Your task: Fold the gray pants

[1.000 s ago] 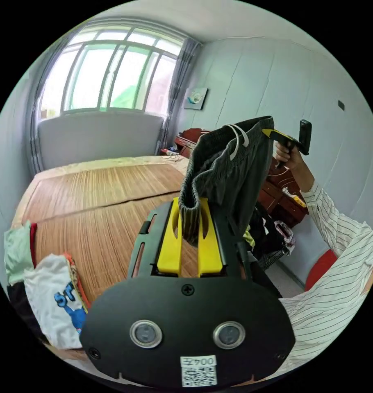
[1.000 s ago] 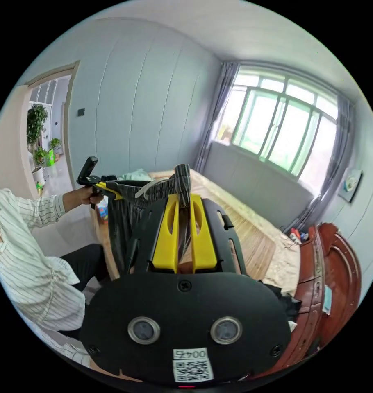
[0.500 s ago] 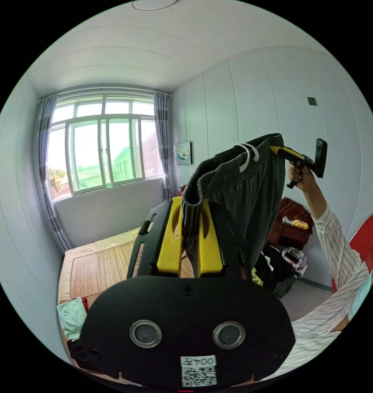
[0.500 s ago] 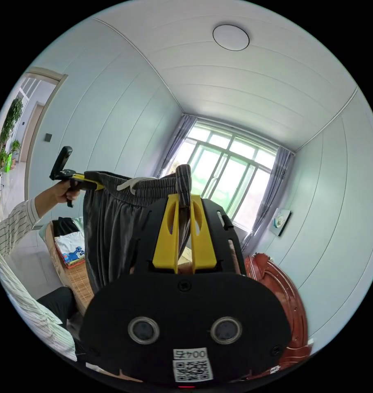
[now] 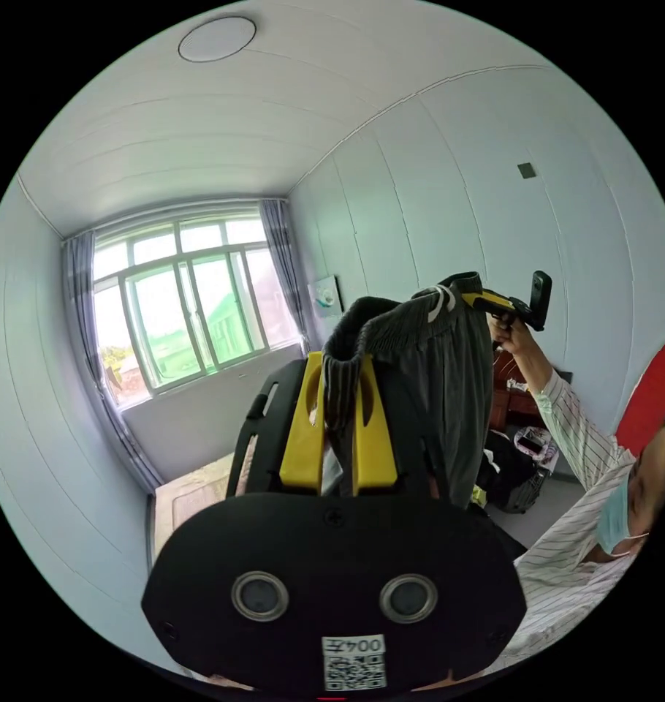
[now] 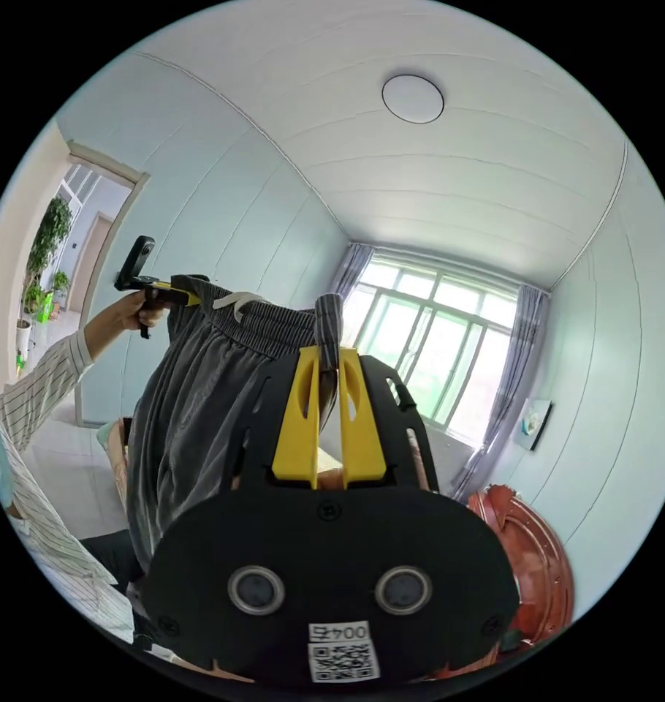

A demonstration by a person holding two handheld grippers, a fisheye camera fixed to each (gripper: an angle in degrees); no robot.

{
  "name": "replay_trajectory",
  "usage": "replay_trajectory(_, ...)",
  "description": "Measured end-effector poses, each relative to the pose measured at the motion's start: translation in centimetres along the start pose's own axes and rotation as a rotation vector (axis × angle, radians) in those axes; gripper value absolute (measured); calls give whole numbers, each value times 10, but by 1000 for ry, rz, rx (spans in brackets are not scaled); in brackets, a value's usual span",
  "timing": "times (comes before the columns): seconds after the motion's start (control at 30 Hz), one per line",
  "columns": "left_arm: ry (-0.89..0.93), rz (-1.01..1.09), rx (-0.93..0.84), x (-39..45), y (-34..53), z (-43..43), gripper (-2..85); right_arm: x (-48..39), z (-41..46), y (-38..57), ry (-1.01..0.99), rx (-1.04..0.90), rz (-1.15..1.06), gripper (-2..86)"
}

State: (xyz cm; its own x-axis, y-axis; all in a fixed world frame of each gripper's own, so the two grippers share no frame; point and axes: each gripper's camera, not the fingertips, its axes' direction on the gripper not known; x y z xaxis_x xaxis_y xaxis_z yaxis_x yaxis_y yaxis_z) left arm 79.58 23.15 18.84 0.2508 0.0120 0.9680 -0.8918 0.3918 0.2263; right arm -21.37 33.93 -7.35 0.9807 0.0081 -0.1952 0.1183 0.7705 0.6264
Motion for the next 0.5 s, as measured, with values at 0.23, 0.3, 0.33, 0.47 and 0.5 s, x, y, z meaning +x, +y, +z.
replay_trajectory(0.23, -4, -23, -266, -32, 95, 176, 14, -5, 120, 92, 36, -244, -12, 39)
replay_trajectory(0.3, -20, 45, -225, -27, 127, 195, 12, -9, 135, 124, -3, -227, -24, 39)
replay_trajectory(0.33, -20, 106, -160, -15, 154, 194, 11, -10, 133, 132, -33, -207, -24, 39)
replay_trajectory(0.47, 113, 291, 143, 33, 298, 173, 9, -24, 79, 208, -387, 44, -133, 40)
replay_trajectory(0.5, 160, 244, 116, 27, 316, 185, 10, -15, 89, 235, -458, 4, -91, 41)
